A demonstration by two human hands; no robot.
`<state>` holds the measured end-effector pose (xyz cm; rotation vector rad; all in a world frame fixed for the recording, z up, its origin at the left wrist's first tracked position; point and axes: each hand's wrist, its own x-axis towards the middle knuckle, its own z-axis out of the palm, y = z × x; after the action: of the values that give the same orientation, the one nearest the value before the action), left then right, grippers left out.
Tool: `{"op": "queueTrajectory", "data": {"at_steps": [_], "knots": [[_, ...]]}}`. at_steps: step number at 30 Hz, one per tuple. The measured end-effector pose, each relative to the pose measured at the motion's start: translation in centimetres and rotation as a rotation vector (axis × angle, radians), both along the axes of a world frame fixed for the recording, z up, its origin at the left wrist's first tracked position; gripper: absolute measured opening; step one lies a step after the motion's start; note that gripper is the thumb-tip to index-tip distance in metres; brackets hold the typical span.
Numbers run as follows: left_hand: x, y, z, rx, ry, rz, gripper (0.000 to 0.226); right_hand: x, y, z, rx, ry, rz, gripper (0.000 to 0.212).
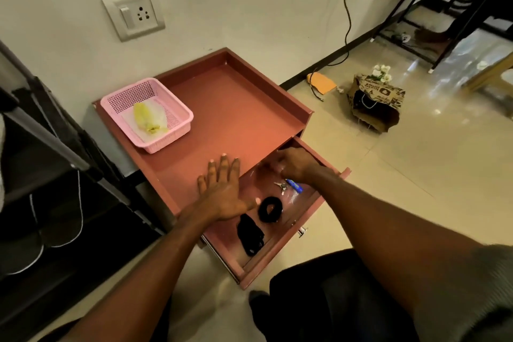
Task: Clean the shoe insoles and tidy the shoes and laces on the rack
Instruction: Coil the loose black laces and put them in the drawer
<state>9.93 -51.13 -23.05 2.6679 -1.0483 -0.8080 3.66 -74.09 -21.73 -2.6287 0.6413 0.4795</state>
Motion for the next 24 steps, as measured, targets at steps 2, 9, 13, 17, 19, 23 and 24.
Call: {"op": "queueTrajectory", "data": {"at_steps": [2,9,13,17,19,23,24], "knots": [[-2.6,-0.7,1.1,-0.023,-0.005,-0.064,0.135,-1.3,0.6,2.0,0.025,0.011,0.165,0.064],[-9.8,-0.9,0.0,-0.026,-0.148,-0.105,0.162,-6.6,3.9,2.7,-0.247,0.405,0.440,0.150],[-11.0,-0.4,-1.1,-0.041,-0.240,-0.017,0.160,-6.4,5.7,1.1,-0.376,0.338,0.584,0.157],[-10.4,-0.1,-1.2,-0.028,-0.255,0.068,0.163,-5.4,5.4,0.4,-0.385,0.213,0.634,0.160],[-9.7,0.1,-1.3,-0.015,-0.243,0.103,0.163,-5.0,5.2,0.5,-0.371,0.172,0.622,0.159],[-7.5,0.6,-1.5,-0.011,-0.266,0.165,0.162,-3.9,4.8,0.4,-0.345,0.062,0.556,0.147],[-6.8,0.8,-1.6,-0.008,-0.274,0.182,0.161,-3.5,4.7,0.1,-0.326,0.040,0.536,0.142]]}}
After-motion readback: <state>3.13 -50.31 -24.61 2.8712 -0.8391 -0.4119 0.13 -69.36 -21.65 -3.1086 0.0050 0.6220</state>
